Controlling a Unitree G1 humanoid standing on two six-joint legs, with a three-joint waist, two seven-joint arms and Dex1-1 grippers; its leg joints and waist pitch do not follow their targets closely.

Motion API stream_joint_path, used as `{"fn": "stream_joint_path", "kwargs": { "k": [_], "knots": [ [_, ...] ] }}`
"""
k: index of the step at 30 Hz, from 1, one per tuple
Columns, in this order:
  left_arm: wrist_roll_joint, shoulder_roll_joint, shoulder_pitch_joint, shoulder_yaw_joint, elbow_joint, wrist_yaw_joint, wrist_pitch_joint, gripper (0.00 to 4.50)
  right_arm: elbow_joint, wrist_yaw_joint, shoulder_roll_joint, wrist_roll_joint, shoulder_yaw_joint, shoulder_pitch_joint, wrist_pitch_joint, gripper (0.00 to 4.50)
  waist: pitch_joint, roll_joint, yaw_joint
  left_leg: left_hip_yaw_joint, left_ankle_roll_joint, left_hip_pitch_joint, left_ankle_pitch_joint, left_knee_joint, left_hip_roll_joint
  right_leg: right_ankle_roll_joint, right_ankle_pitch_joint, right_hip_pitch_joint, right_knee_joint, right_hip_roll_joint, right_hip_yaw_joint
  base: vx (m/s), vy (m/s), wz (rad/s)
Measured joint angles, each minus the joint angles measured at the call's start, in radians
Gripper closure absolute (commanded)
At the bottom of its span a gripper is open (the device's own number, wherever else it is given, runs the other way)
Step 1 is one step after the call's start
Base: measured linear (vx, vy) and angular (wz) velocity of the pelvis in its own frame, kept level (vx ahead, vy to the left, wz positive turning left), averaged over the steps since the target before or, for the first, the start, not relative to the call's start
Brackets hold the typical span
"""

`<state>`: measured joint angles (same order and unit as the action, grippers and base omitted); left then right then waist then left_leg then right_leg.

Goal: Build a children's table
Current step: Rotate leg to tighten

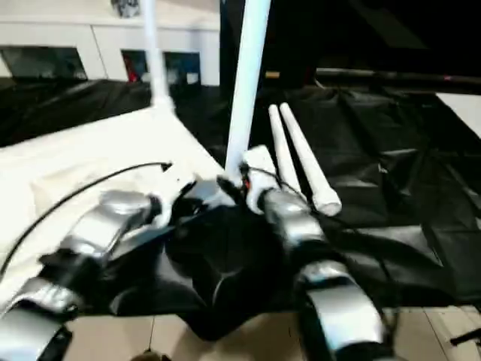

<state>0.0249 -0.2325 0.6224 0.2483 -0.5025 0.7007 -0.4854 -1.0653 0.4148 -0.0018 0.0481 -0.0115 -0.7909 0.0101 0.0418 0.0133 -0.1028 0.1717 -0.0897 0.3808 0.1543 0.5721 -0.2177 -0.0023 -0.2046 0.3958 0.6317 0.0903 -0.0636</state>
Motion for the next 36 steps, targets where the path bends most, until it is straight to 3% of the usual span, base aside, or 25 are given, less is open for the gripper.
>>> {"fn": "stream_joint_path", "kwargs": {
  "k": [1, 3, 6, 10, 16, 20, 25, 30, 36],
  "knots": [
    [0.0, 0.001, 0.0, -0.001, 0.0, -0.001, 0.0, 4.5, -0.003, -0.003, 0.002, 0.0, -0.002, -0.001, 0.001, 1.8, 0.0, 0.0, 0.0, 0.0, 0.0, 0.0, 0.0, 0.0, 0.0, 0.0, 0.0, 0.0, 0.0, 0.0, 0.0, 0.0, 0.0, 0.0],
    [0.006, 0.002, 0.0, -0.001, 0.0, -0.001, 0.003, 4.5, -0.012, -0.001, 0.005, 0.0, -0.012, -0.009, 0.004, 1.24, -0.001, 0.001, 0.002, 0.0, 0.0, 0.0, 0.0, 0.0, 0.0, 0.0, 0.0, 0.0, -0.001, 0.0, 0.0, 0.0, 0.0, 0.0],
    [0.012, -0.003, -0.004, 0.0, 0.0, 0.006, 0.022, 4.5, -0.018, 0.011, 0.019, 0.034, -0.046, -0.013, 0.006, 1.01, -0.001, 0.001, 0.004, 0.0, 0.0, 0.0, 0.0, 0.0, 0.0, 0.0, 0.0, 0.001, -0.001, 0.0, 0.0, 0.0, 0.0, 0.0],
    [0.008, -0.045, -0.033, 0.002, 0.029, 0.055, 0.079, 4.5, -0.019, 0.083, 0.015, 0.032, -0.037, -0.013, 0.03, 0.64, 0.0, 0.001, 0.014, 0.0, 0.0, 0.003, 0.0, -0.004, 0.0, 0.001, 0.0, 0.004, -0.001, -0.001, 0.0, 0.0, 0.0, 0.0],
    [-0.015, -0.113, -0.076, 0.017, 0.086, 0.194, 0.133, 4.5, 0.047, 0.344, -0.078, 0.018, 0.047, 0.037, 0.058, 0.64, 0.0, 0.0, 0.01, 0.002, 0.0, 0.005, 0.0, -0.004, -0.001, 0.002, -0.004, 0.006, -0.002, -0.001, -0.001, 0.0, 0.0, 0.0],
    [-0.035, -0.159, -0.102, 0.042, 0.126, 0.327, 0.172, 4.5, 0.121, 0.551, -0.156, 0.006, 0.103, 0.1, 0.084, 0.64, 0.001, -0.002, -0.009, 0.004, 0.0, 0.007, 0.0, -0.001, -0.001, 0.002, -0.006, 0.006, -0.003, 0.0, 0.0, 0.0, 0.0, 0.0],
    [-0.056, -0.193, -0.112, 0.065, 0.133, 0.42, 0.211, 4.5, 0.204, 0.745, -0.23, 0.02, 0.146, 0.139, 0.046, 0.64, 0.002, -0.002, -0.019, 0.005, 0.0, 0.007, 0.0, 0.0, -0.001, 0.001, -0.005, 0.005, -0.002, 0.0, 0.0, 0.0, 0.0, 0.0],
    [-0.066, -0.211, -0.116, 0.076, 0.133, 0.482, 0.232, 4.5, 0.271, 0.825, -0.268, 0.027, 0.169, 0.169, 0.013, 1.25, 0.002, -0.002, -0.022, 0.004, 0.0, 0.006, 0.0, 0.0, -0.001, 0.002, -0.005, 0.004, -0.001, 0.0, -0.001, 0.0, 0.0, 0.0],
    [-0.068, -0.218, -0.117, 0.076, 0.133, 0.5, 0.243, 4.5, 0.287, 0.834, -0.267, 0.034, 0.169, 0.174, -0.005, 1.63, 0.002, -0.002, -0.022, 0.004, 0.0, 0.006, 0.0, 0.0, -0.001, 0.002, -0.005, 0.004, 0.0, 0.0, -0.001, 0.0, 0.0, 0.0]
  ]
}}
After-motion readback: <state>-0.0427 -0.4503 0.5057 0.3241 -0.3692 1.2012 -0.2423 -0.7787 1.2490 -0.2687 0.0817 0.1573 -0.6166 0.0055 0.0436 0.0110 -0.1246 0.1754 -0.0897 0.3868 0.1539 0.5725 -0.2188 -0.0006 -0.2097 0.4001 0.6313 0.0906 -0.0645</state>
